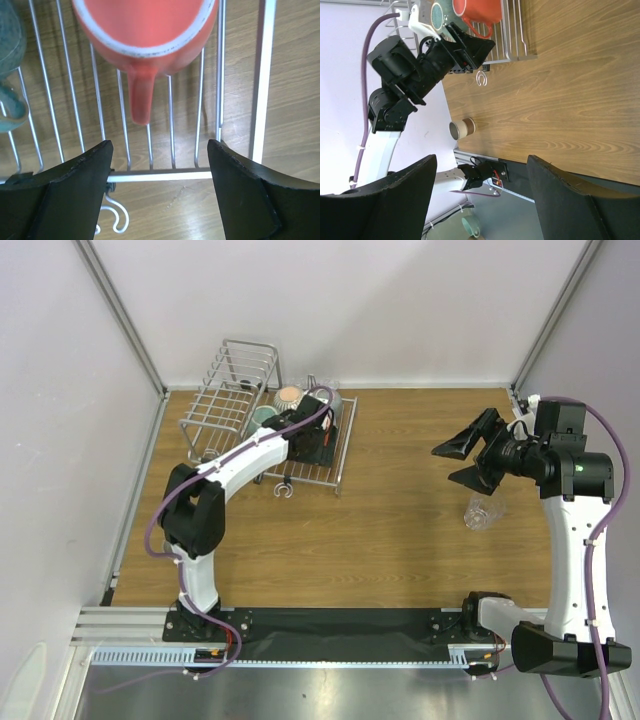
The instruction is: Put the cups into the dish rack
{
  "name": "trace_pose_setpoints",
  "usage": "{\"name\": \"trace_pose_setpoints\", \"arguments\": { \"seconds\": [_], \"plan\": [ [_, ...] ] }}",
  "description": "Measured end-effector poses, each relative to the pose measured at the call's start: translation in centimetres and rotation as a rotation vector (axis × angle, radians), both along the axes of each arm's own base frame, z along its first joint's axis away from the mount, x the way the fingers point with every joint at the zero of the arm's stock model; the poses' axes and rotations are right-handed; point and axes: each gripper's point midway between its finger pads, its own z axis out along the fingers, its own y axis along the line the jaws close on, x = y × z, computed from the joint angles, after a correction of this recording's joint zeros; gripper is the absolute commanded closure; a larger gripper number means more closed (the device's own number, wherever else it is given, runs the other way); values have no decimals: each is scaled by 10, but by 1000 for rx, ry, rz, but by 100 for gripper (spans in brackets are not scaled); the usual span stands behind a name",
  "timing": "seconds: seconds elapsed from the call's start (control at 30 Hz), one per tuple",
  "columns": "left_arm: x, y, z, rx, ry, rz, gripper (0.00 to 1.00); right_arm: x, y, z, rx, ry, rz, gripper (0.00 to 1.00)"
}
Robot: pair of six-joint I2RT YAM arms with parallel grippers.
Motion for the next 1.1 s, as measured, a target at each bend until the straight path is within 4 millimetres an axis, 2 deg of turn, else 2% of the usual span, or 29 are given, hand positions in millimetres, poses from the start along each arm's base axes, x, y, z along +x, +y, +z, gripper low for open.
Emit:
{"name": "trace_pose_setpoints", "arguments": {
  "seconds": [0.37,0.47,0.53,0.63,0.77,0.8,0.83,1.1],
  "plan": [
    [22,0,-17,38,-9,-40,28,4,-1,-4,0,28,1,21],
    [26,2,-18,41,-16,-37,36,4,-1,-5,0,32,1,21],
    [29,2,-18,41,-24,-37,52,4,-1,-5,0,33,1,21],
    [32,1,-20,42,-30,-41,61,4,-1,-5,-1,32,2,21],
    [36,1,-24,46,-33,-39,81,4,-1,-5,-1,32,3,21],
    [37,0,-25,48,-34,-41,94,4,-1,-5,-2,32,3,21],
    [37,1,-24,52,-37,-39,100,4,-1,-6,-2,32,3,21],
    [41,14,-22,118,-59,-13,100,5,-1,-6,-1,32,3,21]
  ]
}}
